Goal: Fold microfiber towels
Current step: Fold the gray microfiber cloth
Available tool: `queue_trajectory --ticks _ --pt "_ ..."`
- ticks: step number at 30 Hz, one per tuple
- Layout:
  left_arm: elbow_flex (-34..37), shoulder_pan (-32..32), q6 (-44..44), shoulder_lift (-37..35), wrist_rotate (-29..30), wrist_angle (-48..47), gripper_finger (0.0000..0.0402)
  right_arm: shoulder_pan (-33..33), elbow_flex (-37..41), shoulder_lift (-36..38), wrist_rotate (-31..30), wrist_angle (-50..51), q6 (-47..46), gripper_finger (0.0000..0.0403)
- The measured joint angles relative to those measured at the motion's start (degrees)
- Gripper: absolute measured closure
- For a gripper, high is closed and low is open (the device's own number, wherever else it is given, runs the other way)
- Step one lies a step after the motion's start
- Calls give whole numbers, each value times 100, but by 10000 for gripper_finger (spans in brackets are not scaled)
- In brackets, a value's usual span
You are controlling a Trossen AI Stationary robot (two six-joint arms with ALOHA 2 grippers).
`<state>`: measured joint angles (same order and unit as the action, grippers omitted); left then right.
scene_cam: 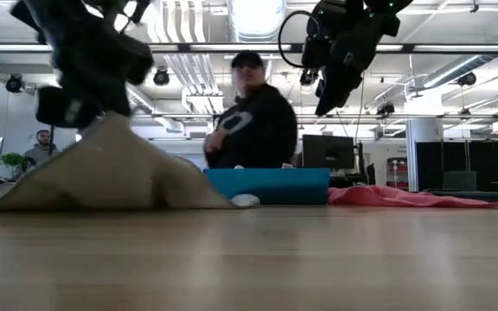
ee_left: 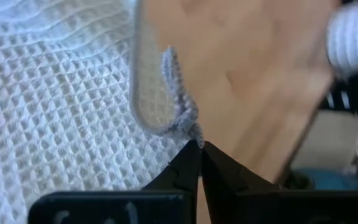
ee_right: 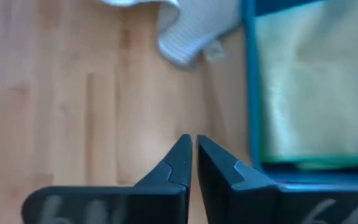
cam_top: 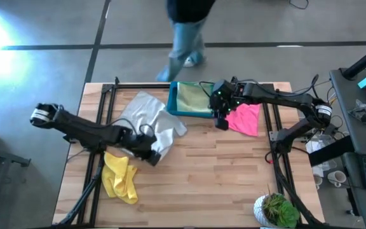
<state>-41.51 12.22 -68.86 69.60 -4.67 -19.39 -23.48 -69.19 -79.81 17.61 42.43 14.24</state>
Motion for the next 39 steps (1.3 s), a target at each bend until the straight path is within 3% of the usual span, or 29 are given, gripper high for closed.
queue_trajectory --ticks 9,26,39 --pt "-184 1055 -813 -64 -327 -246 401 308 0 0 219 5 659 374" --pt "-158 1618 -670 -74 -861 -400 402 1017 0 0 195 -65 359 374" --pt "-154 2491 -565 -79 -922 -398 402 1277 0 0 195 -548 -1427 374"
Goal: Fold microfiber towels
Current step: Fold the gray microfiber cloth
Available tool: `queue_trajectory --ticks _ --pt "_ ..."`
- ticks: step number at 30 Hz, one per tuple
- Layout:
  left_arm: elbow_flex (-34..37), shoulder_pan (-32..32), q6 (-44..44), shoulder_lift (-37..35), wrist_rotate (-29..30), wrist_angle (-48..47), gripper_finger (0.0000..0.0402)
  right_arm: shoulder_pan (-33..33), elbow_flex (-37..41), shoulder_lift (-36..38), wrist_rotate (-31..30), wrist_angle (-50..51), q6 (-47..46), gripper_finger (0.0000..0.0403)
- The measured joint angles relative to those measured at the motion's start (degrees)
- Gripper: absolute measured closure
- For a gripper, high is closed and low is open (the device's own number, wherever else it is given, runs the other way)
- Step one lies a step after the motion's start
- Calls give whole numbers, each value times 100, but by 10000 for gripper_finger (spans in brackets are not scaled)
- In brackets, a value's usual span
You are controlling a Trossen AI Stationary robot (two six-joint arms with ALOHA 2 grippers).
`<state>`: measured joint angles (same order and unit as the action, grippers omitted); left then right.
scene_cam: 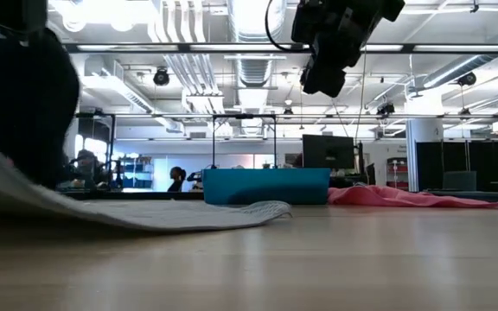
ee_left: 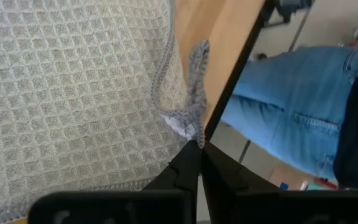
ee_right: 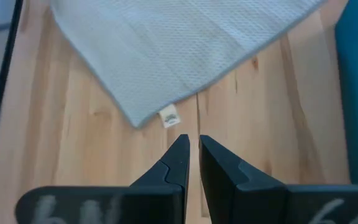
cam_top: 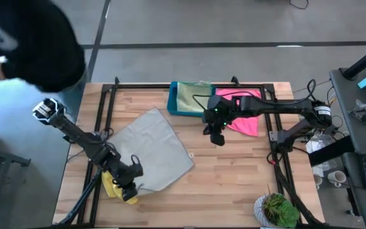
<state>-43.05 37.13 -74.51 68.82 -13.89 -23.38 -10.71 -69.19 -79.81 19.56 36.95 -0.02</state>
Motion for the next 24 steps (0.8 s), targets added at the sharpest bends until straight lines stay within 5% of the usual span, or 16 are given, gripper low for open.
queue_trajectory --ticks 15,24 --pt "0 523 -14 -63 -9 2 402 1068 0 0 24 -895 -958 372" --pt "0 645 101 -69 -85 4 401 1331 0 0 -68 -1071 -1775 311"
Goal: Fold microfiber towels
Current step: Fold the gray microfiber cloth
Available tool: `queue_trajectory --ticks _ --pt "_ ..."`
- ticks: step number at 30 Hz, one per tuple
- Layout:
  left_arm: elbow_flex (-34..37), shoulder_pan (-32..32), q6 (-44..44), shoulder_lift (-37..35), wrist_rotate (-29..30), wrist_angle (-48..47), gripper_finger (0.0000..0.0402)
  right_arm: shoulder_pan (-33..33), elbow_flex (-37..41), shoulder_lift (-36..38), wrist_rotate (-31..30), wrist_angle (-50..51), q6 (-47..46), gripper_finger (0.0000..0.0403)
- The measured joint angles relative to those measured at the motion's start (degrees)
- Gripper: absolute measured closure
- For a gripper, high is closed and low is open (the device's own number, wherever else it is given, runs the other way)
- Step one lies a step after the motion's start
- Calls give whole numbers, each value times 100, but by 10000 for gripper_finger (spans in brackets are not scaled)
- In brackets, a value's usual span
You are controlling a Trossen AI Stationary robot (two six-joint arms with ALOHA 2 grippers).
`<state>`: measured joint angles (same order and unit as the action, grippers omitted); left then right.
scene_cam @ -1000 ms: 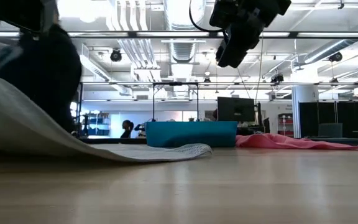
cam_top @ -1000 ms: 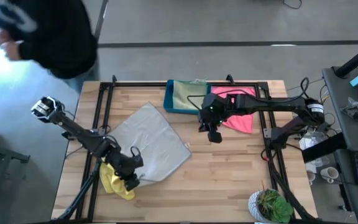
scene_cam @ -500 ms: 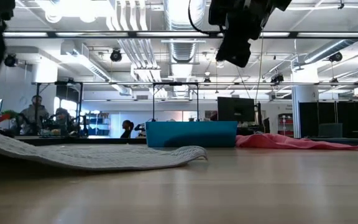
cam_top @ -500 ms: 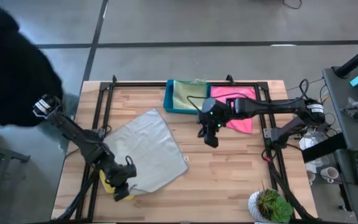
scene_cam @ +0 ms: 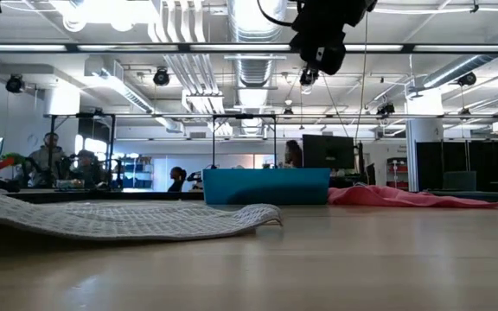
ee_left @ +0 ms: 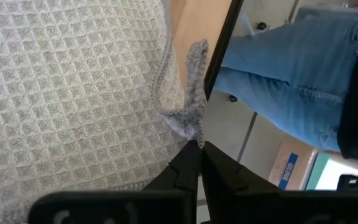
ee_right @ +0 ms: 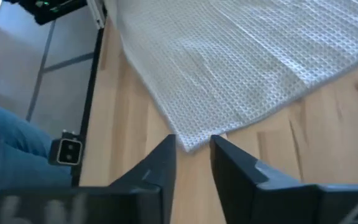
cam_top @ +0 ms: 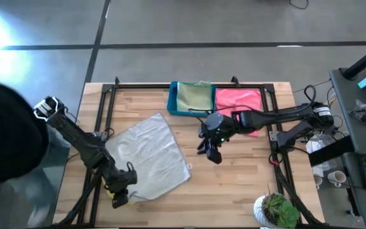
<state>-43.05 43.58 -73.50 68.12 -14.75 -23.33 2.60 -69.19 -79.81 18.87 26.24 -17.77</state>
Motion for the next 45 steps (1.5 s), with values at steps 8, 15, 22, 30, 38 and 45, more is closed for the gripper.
queue_trajectory --ticks 8,15,22,30,38,45 --pt "0 93 92 -3 -46 2 402 499 -2 -441 -87 -109 881 254" --pt "25 117 95 -5 -48 0 401 848 -367 -1252 -91 -171 1613 254" --pt "28 117 253 -6 -48 0 401 921 -961 -2087 -91 -157 2077 255" --pt "28 117 663 -7 -48 0 402 919 -1559 -2993 -88 61 2521 251" --pt "31 117 728 -7 -48 -1 402 990 -1944 -3731 -88 481 2589 256" --pt "31 117 992 -7 -63 -19 402 1039 -2070 -4059 -332 475 2528 250"
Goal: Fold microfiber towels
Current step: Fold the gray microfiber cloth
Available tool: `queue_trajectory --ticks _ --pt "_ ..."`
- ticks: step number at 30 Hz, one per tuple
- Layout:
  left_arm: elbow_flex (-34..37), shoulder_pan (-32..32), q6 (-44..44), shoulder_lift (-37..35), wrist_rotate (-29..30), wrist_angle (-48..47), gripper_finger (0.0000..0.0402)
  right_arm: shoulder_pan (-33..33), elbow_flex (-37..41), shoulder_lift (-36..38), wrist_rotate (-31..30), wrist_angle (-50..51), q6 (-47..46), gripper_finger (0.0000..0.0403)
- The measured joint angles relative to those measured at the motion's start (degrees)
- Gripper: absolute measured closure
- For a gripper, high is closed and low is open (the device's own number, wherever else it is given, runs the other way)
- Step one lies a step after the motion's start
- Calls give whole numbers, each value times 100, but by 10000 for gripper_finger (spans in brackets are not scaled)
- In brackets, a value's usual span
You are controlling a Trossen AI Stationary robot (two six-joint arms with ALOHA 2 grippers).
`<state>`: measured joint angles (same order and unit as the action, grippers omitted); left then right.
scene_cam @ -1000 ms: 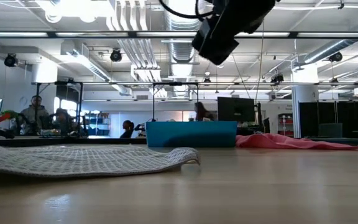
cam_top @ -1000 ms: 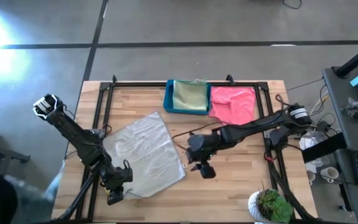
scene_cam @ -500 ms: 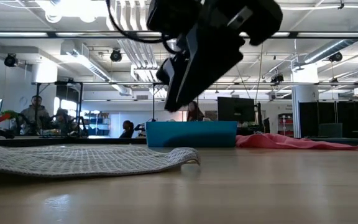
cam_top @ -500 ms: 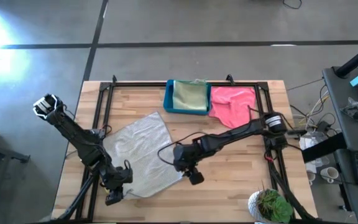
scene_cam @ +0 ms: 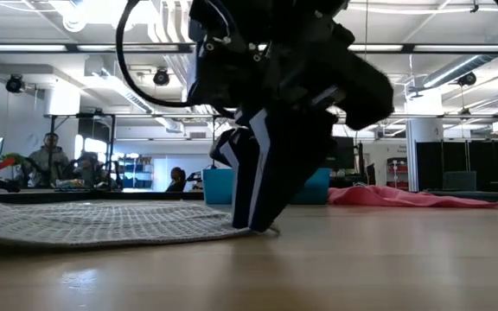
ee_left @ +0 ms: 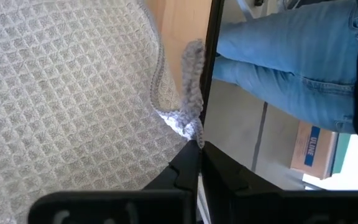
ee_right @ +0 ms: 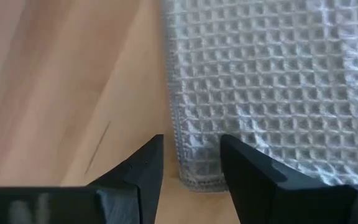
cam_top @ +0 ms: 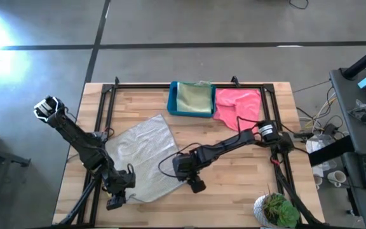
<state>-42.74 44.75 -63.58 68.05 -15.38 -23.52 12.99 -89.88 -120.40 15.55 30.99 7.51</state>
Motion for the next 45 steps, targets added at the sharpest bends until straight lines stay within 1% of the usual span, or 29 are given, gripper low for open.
queue_trajectory --ticks 4,7,11,17,18,23,27,31,34,38,42,45 --pt "0 0 108 2 2 -12 402 13 -13 -91 -663 31 -78 260" --pt "2 -11 263 7 64 -39 402 15 -11 -137 -873 67 -104 275" --pt "5 -28 297 11 106 -334 402 13 -2 -207 -933 77 -241 304" --pt "91 -80 305 12 523 -632 402 43 4 -253 -897 116 -570 380" --pt "97 -91 305 13 608 -632 402 51 5 -214 -872 127 -638 387" --pt "77 -138 305 13 1051 -674 402 86 40 143 -877 281 -1127 393" --pt "66 -214 373 0 1362 -695 402 90 72 575 -969 843 -1643 394" --pt "43 -316 561 -20 1657 -708 402 166 57 1123 -1210 1525 -2227 394" --pt "-11 -396 700 -31 2040 -695 402 240 68 1414 -1354 1947 -2718 394" --pt "-92 -415 707 -33 2527 -628 402 334 60 1781 -1455 2125 -3230 394" --pt "-146 -415 669 -28 2624 -383 402 435 59 1957 -1435 2157 -3747 394" --pt "-202 -402 372 -28 2632 -247 402 546 13 2089 -1381 2261 -3993 394"
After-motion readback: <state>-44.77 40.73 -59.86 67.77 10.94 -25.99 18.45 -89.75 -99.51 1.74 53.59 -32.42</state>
